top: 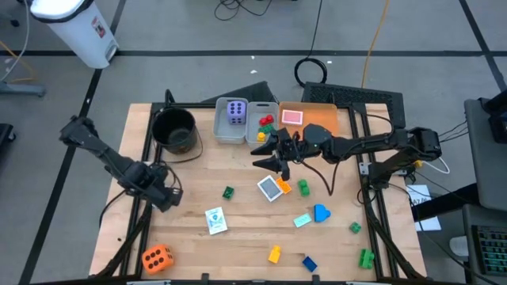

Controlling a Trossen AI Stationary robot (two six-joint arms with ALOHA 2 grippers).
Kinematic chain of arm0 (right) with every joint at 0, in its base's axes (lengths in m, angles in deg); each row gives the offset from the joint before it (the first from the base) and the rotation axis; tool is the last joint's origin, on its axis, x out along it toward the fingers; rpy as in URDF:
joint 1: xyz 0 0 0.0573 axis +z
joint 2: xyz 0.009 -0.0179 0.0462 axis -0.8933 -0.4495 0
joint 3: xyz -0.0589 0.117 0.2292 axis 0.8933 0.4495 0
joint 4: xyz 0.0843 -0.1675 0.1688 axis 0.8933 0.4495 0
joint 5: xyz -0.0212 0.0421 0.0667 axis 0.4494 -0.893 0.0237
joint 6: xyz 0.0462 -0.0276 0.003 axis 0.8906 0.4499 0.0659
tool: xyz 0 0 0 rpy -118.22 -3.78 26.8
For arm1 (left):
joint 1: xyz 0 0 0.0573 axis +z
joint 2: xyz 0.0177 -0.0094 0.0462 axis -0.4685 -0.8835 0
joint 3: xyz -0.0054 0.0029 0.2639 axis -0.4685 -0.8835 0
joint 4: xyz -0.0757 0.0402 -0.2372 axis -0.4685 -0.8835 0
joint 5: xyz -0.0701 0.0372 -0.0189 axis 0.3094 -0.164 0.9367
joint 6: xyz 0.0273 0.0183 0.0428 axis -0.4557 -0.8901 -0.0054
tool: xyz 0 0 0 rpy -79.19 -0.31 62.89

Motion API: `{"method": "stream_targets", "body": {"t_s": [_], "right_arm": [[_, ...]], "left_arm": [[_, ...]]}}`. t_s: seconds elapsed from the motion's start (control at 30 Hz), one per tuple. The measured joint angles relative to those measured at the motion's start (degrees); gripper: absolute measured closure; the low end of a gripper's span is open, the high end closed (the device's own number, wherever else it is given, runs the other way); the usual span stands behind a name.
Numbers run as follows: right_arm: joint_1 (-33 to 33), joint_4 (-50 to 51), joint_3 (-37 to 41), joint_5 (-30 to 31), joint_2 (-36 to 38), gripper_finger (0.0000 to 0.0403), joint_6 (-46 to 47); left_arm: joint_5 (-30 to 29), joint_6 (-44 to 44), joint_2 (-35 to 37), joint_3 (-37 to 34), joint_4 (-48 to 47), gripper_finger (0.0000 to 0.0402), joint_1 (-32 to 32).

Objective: Pick & Place Toys
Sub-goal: Put the brown playing card into the orange bin

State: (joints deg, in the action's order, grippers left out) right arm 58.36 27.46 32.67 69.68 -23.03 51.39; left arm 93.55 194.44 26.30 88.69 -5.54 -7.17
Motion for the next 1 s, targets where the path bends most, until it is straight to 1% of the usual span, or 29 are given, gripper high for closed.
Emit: {"method": "stream_targets", "body": {"t_s": [0.1,0.23,0.37,0.43,0.5,0.63,0.77,0.87,0.93,1.0], "right_arm": [[0.0,0.08,0.0,0.17,0.0,0.0193,-0.11],[0.0,0.33,0.0,1.25,0.0,0.0193,-0.15],[0.0,0.4,0.0,1.83,0.0,0.0193,-0.15],[0.0,0.4,0.0,1.83,0.0,0.0193,-0.15],[0.0,0.45,0.0,1.83,0.0,0.0193,-0.15],[0.0,0.42,0.01,1.83,0.0,0.0193,-0.15],[0.0,0.42,0.0,1.77,0.0,0.0193,-0.13],[0.0,0.91,0.0,1.74,0.0,0.0193,-0.13],[0.0,1.34,0.01,1.73,0.0,0.0193,-0.13],[0.0,1.75,0.0,1.72,0.0,0.0193,-0.13]], "left_arm": [[-2.73,1.36,-0.16,0.0,0.03,0.0215,-2.01],[-4.44,1.41,-0.25,0.0,-0.02,0.0215,-3.98],[-5.01,1.67,-0.26,-0.06,-0.95,0.0212,-5.25],[-4.23,1.32,-0.27,-0.52,-0.72,0.0202,-5.32],[-3.2,1.31,-0.28,-1.1,-0.3,0.0182,-5.34],[-2.42,2.15,-0.26,-2.41,1.85,0.0124,-5.36],[-3.19,3.04,-0.26,-3.81,4.59,0.0058,-5.34],[-4.57,3.53,-0.26,-4.86,5.22,0.0015,-5.34],[-4.84,4.3,-0.26,-5.75,5.26,0.0007,-5.34],[-4.9,5.24,-0.26,-6.91,5.99,0.0013,-5.34]]}}
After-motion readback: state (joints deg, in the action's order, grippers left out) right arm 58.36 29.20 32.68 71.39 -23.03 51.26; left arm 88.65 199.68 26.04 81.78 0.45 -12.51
